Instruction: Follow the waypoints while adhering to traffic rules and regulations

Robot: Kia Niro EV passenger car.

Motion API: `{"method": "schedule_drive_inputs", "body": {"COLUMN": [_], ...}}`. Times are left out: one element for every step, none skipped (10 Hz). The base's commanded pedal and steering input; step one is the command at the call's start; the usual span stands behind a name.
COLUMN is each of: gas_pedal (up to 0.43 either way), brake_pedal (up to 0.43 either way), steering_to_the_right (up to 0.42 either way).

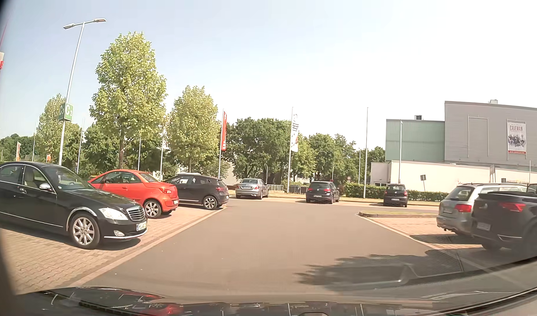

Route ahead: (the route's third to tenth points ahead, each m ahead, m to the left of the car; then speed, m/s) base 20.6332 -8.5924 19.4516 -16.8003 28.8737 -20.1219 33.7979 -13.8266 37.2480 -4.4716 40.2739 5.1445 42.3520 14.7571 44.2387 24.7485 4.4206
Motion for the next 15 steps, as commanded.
{"method": "schedule_drive_inputs", "body": {"gas_pedal": [0.15, 0.138, 0.138, 0.138, 0.13, 0.118, 0.118, 0.098, 0.098, 0.098, 0.087, 0.087, 0.087, 0.087, 0.079], "brake_pedal": [0.0, 0.0, 0.0, 0.0, 0.0, 0.0, 0.0, 0.0, 0.0, 0.0, 0.0, 0.0, 0.0, 0.0, 0.0], "steering_to_the_right": [-0.053, -0.047, -0.034, -0.022, -0.011, -0.005, -0.002, 0.001, 0.005, 0.008, 0.009, 0.005, 0.001, -0.003, -0.006]}}
